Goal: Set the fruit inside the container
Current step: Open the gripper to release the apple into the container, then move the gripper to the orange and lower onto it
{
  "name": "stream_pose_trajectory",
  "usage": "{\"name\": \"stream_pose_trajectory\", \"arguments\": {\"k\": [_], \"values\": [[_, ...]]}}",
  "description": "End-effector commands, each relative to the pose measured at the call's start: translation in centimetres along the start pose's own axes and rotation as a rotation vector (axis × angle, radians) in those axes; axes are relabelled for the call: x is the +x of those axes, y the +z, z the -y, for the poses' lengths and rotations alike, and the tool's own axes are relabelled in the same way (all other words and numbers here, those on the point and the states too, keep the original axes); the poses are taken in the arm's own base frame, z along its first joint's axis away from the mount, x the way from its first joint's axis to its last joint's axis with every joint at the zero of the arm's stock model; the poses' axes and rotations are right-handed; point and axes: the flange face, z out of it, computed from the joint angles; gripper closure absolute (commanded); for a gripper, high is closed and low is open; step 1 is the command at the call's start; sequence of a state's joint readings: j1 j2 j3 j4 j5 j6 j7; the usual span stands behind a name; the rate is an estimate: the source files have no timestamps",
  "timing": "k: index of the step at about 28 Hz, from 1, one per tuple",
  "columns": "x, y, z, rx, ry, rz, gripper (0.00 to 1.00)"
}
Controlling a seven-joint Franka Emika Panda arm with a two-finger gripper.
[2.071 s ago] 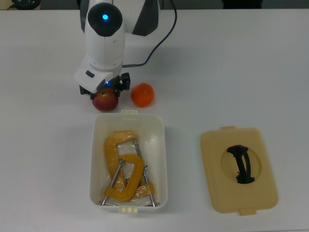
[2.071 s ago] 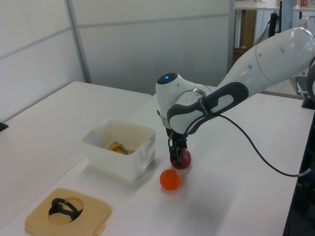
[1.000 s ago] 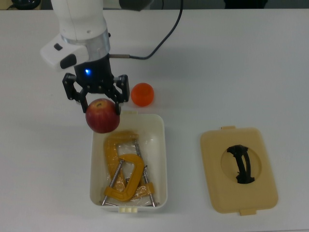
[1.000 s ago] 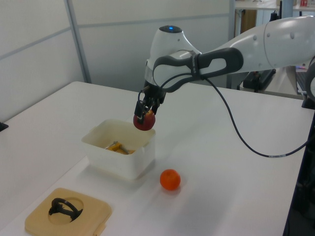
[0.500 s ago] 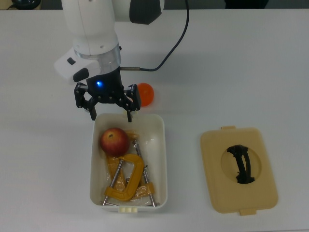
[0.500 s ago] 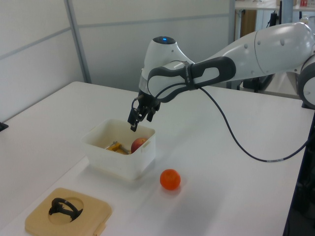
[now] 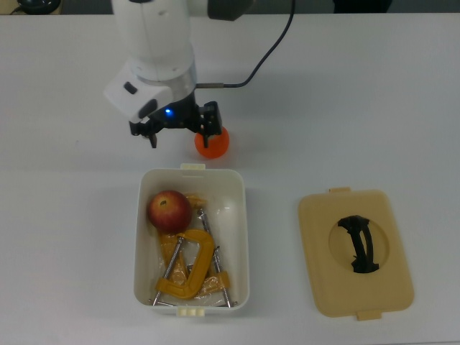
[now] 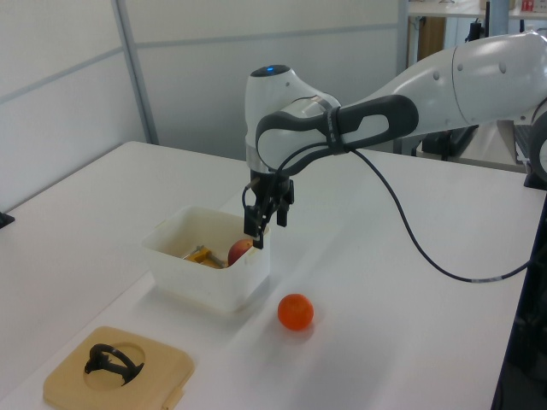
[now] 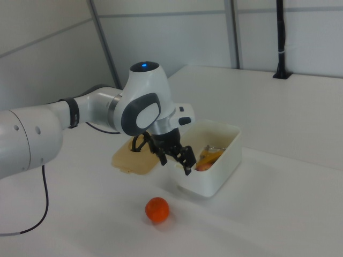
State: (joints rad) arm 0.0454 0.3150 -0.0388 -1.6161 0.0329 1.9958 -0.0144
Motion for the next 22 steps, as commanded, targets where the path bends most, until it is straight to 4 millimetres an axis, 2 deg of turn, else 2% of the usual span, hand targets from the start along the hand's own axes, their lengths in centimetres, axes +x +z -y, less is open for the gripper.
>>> {"name": "stream_pose_trajectory", "arguments": {"k": [1,13,20,22], "values": [[-2.2,2.1,2.5,-0.033,-0.075,0.084,0.0],[-4.3,6.8,6.0,-0.086,-0.166,0.188,0.0],[-4.4,8.9,6.7,-0.119,-0.199,0.222,0.0],[-4.8,10.1,7.0,-0.139,-0.219,0.243,0.0]]}}
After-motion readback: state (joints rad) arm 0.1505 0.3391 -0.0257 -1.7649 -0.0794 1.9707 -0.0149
